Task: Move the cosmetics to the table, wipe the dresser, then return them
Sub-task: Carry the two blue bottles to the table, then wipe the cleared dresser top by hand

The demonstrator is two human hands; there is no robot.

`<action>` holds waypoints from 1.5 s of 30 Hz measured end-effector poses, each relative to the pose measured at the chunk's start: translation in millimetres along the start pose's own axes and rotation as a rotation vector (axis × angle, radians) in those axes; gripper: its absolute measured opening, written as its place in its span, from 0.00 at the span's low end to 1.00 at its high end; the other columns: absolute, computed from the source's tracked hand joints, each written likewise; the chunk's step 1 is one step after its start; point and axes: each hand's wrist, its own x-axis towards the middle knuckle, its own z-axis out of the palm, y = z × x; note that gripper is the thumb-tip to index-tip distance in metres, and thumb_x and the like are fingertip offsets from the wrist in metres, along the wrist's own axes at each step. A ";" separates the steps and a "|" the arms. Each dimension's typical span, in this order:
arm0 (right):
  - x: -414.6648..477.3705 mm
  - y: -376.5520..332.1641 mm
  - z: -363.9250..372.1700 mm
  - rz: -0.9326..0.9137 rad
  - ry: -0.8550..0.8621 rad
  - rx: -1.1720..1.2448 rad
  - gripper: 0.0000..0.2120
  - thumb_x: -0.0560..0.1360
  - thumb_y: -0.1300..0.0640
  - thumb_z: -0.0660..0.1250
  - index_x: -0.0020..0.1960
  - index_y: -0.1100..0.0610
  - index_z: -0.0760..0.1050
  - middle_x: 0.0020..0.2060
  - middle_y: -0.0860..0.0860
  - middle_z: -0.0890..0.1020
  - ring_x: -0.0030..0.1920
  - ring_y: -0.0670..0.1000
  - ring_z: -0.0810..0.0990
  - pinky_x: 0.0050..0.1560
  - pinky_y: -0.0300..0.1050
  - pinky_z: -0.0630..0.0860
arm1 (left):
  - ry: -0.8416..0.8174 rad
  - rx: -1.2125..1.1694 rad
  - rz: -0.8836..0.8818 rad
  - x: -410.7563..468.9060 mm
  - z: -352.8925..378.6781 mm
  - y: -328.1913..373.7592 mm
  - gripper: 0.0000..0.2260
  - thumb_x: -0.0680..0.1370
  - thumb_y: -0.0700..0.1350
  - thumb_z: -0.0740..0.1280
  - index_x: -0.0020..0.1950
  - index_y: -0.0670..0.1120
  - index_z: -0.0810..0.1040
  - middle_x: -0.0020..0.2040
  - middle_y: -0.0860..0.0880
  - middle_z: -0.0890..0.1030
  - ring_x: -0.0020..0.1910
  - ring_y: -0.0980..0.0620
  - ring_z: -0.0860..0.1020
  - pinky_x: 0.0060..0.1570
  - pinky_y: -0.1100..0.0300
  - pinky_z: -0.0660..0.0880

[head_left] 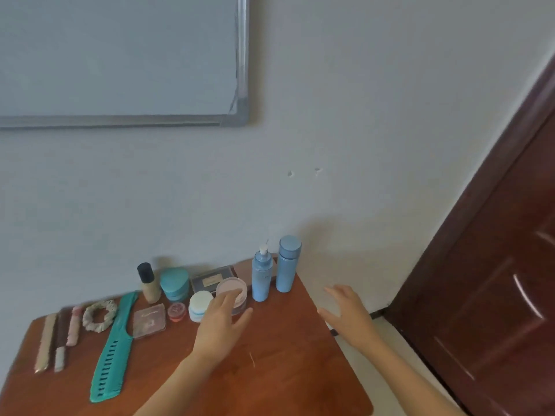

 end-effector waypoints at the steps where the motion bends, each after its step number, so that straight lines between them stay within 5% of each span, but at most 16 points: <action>1: -11.6 -3.5 1.5 0.050 0.039 0.014 0.25 0.77 0.49 0.61 0.72 0.53 0.61 0.71 0.52 0.62 0.71 0.49 0.59 0.68 0.40 0.56 | -0.028 -0.003 0.041 -0.5 -3.0 -3.6 0.18 0.76 0.49 0.65 0.65 0.48 0.70 0.63 0.50 0.72 0.62 0.52 0.68 0.57 0.59 0.66; 11: -202.4 -20.0 -15.4 0.574 0.354 0.031 0.23 0.77 0.53 0.63 0.69 0.57 0.64 0.68 0.55 0.66 0.69 0.52 0.62 0.65 0.38 0.55 | -0.395 -0.068 0.405 -51.9 0.7 19.4 0.21 0.77 0.50 0.63 0.68 0.48 0.67 0.67 0.48 0.69 0.66 0.52 0.66 0.64 0.56 0.66; 16: -321.7 -15.6 -34.6 0.762 0.531 -0.022 0.22 0.76 0.52 0.65 0.68 0.57 0.68 0.67 0.56 0.68 0.68 0.55 0.64 0.68 0.45 0.58 | -0.588 -0.092 0.585 -118.6 29.8 70.7 0.20 0.78 0.51 0.61 0.69 0.46 0.66 0.67 0.47 0.69 0.66 0.49 0.65 0.62 0.58 0.63; 22: -482.8 -33.7 -27.0 1.004 0.739 -0.033 0.22 0.75 0.53 0.66 0.67 0.55 0.69 0.66 0.55 0.69 0.66 0.55 0.67 0.67 0.45 0.62 | -0.879 -0.100 0.777 -239.4 53.5 135.7 0.32 0.74 0.61 0.58 0.72 0.43 0.61 0.71 0.43 0.64 0.71 0.47 0.62 0.68 0.55 0.57; 27: -649.3 -69.9 -6.9 1.197 0.879 -0.018 0.21 0.75 0.53 0.66 0.67 0.53 0.68 0.69 0.53 0.65 0.70 0.52 0.62 0.66 0.42 0.60 | -1.022 -0.153 1.022 -382.7 52.1 179.0 0.44 0.61 0.68 0.45 0.71 0.45 0.63 0.70 0.48 0.66 0.70 0.51 0.63 0.67 0.58 0.58; 35: -869.9 -134.4 17.9 1.461 1.002 -0.091 0.21 0.75 0.52 0.65 0.67 0.55 0.69 0.67 0.54 0.68 0.68 0.53 0.65 0.66 0.42 0.61 | -1.205 -0.292 1.203 -605.9 27.6 201.4 0.40 0.63 0.67 0.47 0.66 0.45 0.69 0.65 0.50 0.72 0.65 0.52 0.67 0.56 0.66 0.61; 39: -930.1 -156.0 19.7 1.501 1.055 -0.168 0.21 0.75 0.52 0.66 0.66 0.55 0.70 0.66 0.54 0.69 0.66 0.53 0.65 0.64 0.41 0.61 | -1.257 -0.316 1.292 -673.6 23.7 219.0 0.36 0.66 0.66 0.51 0.66 0.46 0.70 0.65 0.50 0.72 0.64 0.50 0.67 0.59 0.62 0.63; 45: -991.4 -156.0 -3.7 1.542 1.095 -0.246 0.21 0.75 0.52 0.66 0.67 0.54 0.69 0.66 0.54 0.69 0.68 0.53 0.63 0.66 0.45 0.62 | -1.253 -0.459 1.367 -746.3 36.5 269.4 0.18 0.77 0.48 0.64 0.66 0.46 0.70 0.63 0.50 0.72 0.62 0.49 0.67 0.57 0.60 0.65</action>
